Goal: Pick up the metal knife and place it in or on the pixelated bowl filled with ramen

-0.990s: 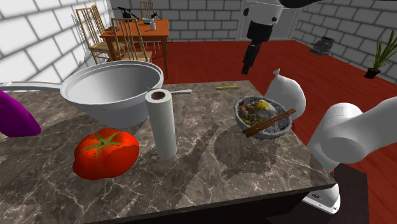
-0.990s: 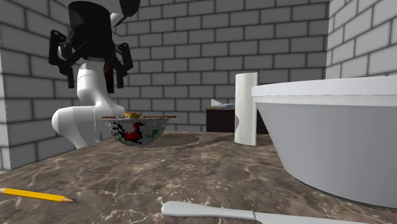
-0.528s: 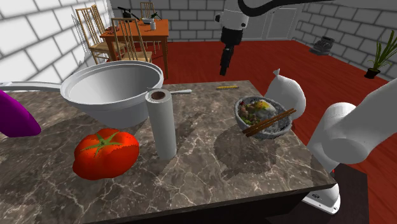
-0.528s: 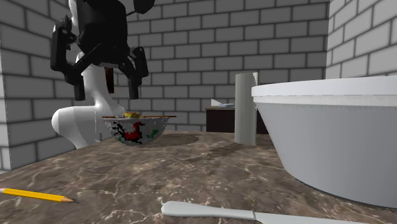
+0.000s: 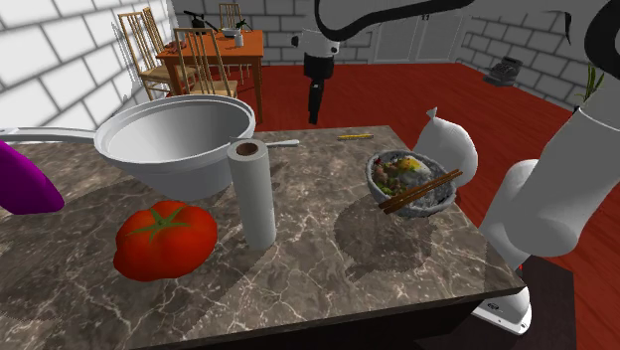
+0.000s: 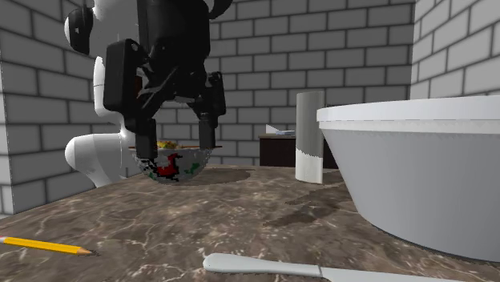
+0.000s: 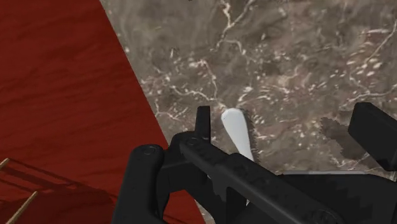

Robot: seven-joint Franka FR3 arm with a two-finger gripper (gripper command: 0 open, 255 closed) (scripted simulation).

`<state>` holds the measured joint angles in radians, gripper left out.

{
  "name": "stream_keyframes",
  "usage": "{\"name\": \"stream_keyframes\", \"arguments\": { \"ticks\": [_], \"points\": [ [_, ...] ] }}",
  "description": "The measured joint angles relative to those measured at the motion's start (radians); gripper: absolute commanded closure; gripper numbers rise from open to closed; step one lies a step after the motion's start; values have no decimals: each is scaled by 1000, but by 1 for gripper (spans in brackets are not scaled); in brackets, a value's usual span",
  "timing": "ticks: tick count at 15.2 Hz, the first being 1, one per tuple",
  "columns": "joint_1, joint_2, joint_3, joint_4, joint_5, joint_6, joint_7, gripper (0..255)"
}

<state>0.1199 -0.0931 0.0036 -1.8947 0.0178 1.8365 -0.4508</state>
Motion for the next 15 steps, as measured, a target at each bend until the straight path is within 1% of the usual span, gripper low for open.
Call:
{"name": "stream_keyframes", "arguments": {
  "ticks": [1,5,11,12,15],
  "points": [
    [5,31,5,20,-3,8,-13,0],
    [25,186,24,169,-16,4,-65,0],
    [61,424,57,426,-49,-30,-133,0],
    [64,446,59,449,-52,-32,-138,0],
    [66,464,60,440,-55,-7,-144,0]
  ]
}}
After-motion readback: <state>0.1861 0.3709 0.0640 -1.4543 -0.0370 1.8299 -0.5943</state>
